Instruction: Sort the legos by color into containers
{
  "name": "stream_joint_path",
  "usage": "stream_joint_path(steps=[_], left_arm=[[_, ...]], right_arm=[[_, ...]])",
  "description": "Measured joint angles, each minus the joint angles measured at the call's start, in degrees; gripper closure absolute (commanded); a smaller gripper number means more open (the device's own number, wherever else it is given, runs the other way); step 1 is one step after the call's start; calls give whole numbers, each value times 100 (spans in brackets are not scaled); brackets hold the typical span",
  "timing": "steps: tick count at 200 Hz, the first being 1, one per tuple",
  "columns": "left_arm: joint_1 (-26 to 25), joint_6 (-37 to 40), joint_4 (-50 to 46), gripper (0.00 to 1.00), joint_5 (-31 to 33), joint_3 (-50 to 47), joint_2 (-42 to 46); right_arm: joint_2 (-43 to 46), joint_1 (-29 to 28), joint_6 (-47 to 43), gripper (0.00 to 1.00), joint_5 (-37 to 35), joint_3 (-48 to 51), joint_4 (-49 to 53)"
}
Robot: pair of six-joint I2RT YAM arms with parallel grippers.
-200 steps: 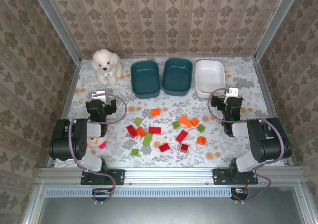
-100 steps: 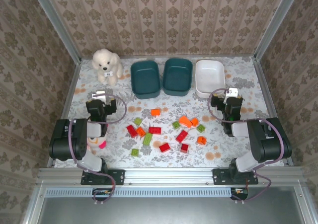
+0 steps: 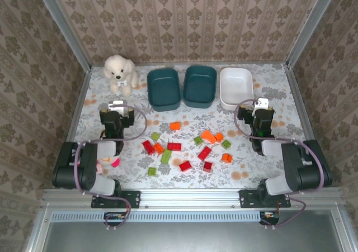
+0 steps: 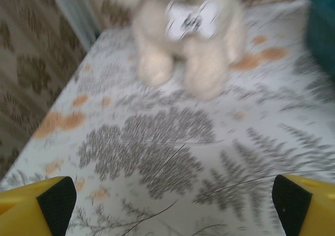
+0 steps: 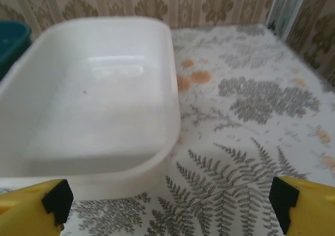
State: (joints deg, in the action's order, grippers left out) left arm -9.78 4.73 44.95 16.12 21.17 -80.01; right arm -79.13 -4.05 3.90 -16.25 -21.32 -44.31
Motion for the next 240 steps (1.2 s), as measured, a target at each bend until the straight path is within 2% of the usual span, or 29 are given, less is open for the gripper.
stream_joint_path(steps=[19, 38, 56, 70, 79, 93, 110, 127, 143, 165, 191, 213, 240], left_arm=[[-549, 81, -415, 0, 404, 76, 846], [-953, 55, -990, 0, 887, 282, 1626], [-1471, 85, -1624, 0, 1255, 658, 2218], [-1891, -13, -2175, 0, 1408, 1139, 2485], [-2028, -608, -2997, 0, 1462, 1650, 2570], [-1952, -1716, -4360, 0, 1443, 2573, 2575], [-1519, -2671, -5209, 0, 903, 3069, 2629], [-1298, -3250, -5925, 0, 455, 3202, 2577], [-1547, -3486, -6496, 0, -4, 3235, 2371], [-2031, -3558, -7012, 0, -826, 3213, 2273], [-2339, -3563, -7213, 0, -1823, 3093, 2365], [-2599, -3558, -7307, 0, -2468, 2907, 2496], [-2736, -3563, -7355, 0, -2855, 2704, 2662]], right_arm=[[1049, -184, -92, 0, -308, -92, 544], [2026, -361, -184, 0, -581, -629, 1526], [2717, -638, -192, 0, -789, -1615, 2719], [2953, -822, 352, 0, -793, -2752, 4037], [3003, -841, 935, 0, -737, -3558, 4946], [3130, -726, 1521, 0, -398, -4186, 5884], [3165, -684, 1961, 0, 131, -4524, 7143], [2675, -1064, 2369, 4, 319, -4787, 8540], [2090, -1606, 2708, 6, 476, -4776, 9595], [1626, -2496, 3139, 6, 717, -4323, 10557], [1611, -3132, 3585, 6, 1139, -3508, 10963], [1480, -3202, 3847, 8, 1425, -2813, 10784], [992, -3200, 4052, 16, 1681, -2321, 10227]])
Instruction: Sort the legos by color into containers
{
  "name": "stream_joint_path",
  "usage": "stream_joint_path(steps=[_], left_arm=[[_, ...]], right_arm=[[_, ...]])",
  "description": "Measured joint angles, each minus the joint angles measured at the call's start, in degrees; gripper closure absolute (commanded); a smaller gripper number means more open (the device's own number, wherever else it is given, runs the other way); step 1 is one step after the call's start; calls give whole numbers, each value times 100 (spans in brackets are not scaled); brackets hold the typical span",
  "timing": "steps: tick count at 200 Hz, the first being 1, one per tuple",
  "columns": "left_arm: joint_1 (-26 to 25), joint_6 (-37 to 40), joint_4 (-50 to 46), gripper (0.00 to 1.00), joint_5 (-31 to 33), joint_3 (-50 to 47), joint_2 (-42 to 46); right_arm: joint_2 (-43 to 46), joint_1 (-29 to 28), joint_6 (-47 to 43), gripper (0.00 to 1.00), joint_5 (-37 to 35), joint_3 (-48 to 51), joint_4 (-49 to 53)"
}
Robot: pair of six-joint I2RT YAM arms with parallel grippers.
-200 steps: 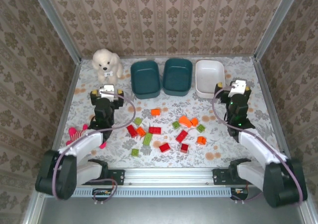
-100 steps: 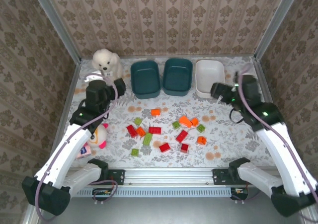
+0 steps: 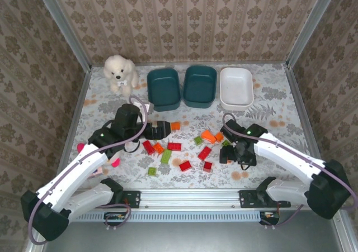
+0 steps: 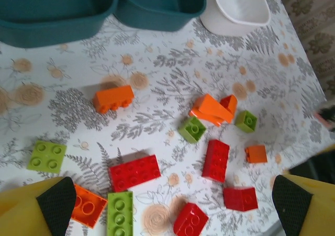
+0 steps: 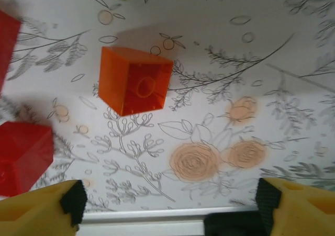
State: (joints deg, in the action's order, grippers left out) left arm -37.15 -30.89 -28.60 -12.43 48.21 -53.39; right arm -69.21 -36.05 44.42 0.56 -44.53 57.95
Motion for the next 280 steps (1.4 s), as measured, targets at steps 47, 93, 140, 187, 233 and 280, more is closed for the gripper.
stream_joint_path(steps=[47, 93, 140, 187, 233, 280], left_arm=[[-9, -7, -48, 0, -144, -98, 175], [-39, -7, -81, 0, -184, -98, 214], [-39, -4, -153, 0, -229, -98, 214], [-39, -4, -170, 0, -240, -98, 214], [-39, -7, -166, 0, -240, -98, 214], [-39, -90, -116, 0, -234, -98, 212]], right_arm=[[-809, 17, 214, 18, 122, 111, -968], [-1187, 201, 496, 29, 92, 127, -1375], [-1421, 356, 699, 34, 81, 192, -1714], [-1563, 365, 833, 45, 28, 190, -1735], [-1589, 365, 841, 59, -28, 122, -1602], [-1250, 404, 737, 61, -164, -533, -1080]])
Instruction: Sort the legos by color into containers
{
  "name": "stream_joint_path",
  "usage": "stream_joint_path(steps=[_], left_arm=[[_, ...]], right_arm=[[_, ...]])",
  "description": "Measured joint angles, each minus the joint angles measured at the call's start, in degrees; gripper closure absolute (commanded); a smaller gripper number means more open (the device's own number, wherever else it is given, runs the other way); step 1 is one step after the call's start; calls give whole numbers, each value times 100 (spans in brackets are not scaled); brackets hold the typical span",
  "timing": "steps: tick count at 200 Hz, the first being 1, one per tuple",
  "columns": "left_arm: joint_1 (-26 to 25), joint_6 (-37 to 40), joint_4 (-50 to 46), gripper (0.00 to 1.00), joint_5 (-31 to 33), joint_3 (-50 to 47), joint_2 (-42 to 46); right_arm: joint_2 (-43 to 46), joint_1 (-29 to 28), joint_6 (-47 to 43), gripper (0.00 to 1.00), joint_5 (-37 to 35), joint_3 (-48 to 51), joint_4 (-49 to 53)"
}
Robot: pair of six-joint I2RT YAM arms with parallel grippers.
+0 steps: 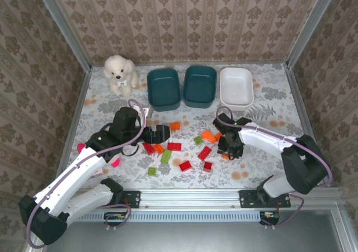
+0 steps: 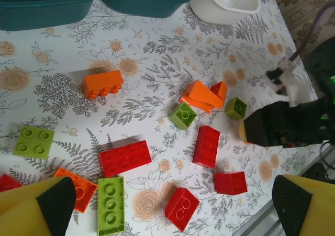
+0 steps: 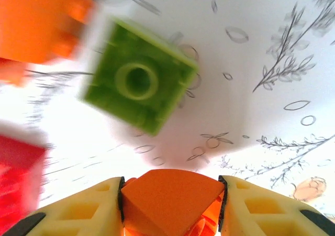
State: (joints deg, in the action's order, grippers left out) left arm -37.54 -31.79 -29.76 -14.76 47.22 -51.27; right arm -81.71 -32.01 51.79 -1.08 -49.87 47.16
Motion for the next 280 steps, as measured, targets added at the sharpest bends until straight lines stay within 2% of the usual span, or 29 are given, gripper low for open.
stream_joint_path(steps=[22, 55, 89, 155, 183, 240, 280], left_arm=[[0, -79, 103, 0, 55, 48, -105], [98, -160, 328, 0, 96, 551, -741], [498, -343, 776, 0, 13, 1126, -1521], [876, -686, 1180, 0, -48, 1869, -2719], [916, -723, 1180, 0, -44, 1930, -2787], [951, -774, 778, 1, 133, 1847, -2605], [951, -997, 227, 7, 426, 1663, -2179]], right_arm=[[302, 280, -240, 61, -68, -951, 280], [24, 1281, -719, 61, -63, -2275, 260], [-1342, 2048, -1141, 62, -63, -3438, -57], [-4199, 2833, -1235, 59, 157, -5512, -328], [-4959, 3036, -1130, 55, 271, -6048, -205], [-5298, 3036, -1121, 28, 330, -6623, 216], [-4933, 2924, -1307, 29, 273, -6878, 310]])
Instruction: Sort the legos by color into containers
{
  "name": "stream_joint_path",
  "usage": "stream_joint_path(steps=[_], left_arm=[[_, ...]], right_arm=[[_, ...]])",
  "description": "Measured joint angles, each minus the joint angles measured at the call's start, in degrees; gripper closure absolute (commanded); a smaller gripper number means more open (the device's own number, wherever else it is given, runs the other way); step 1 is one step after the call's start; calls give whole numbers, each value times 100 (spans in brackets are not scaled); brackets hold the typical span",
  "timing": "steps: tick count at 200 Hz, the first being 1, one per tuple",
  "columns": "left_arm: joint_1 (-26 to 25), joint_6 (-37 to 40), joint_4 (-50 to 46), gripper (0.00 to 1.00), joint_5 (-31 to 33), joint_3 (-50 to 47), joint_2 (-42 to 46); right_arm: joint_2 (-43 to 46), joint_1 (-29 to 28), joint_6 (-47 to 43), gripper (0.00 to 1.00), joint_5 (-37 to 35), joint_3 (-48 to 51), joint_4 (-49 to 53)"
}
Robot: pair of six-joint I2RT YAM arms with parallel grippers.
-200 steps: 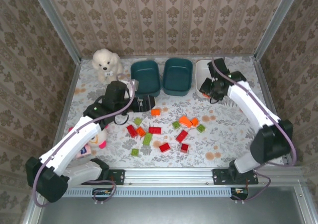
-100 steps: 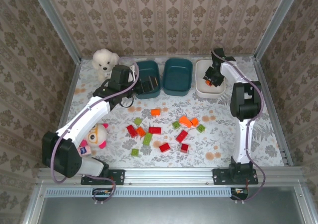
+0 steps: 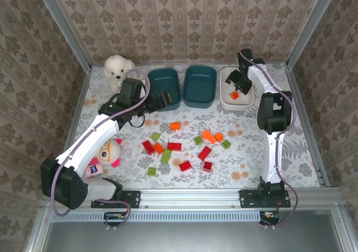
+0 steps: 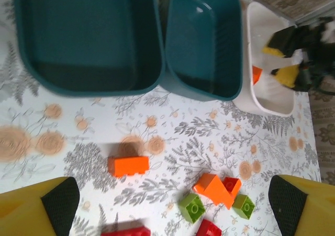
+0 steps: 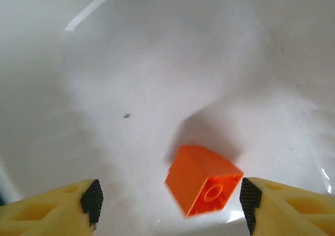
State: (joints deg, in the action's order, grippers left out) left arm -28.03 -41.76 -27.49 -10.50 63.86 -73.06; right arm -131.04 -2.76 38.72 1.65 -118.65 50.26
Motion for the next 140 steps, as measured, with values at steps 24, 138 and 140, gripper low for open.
stream_joint_path(steps=[24, 138, 140], left_arm=[[0, -225, -455, 10, 286, -262, 304], [-1497, 286, -1145, 18, 76, -820, 573], [-1596, 356, -1152, 19, 50, -789, 511]], right_arm=[[824, -208, -205, 30, -101, 57, -39], [7731, -2551, -645, 29, 151, 5668, -1045], [7816, -2559, -601, 29, 166, 5727, -990]])
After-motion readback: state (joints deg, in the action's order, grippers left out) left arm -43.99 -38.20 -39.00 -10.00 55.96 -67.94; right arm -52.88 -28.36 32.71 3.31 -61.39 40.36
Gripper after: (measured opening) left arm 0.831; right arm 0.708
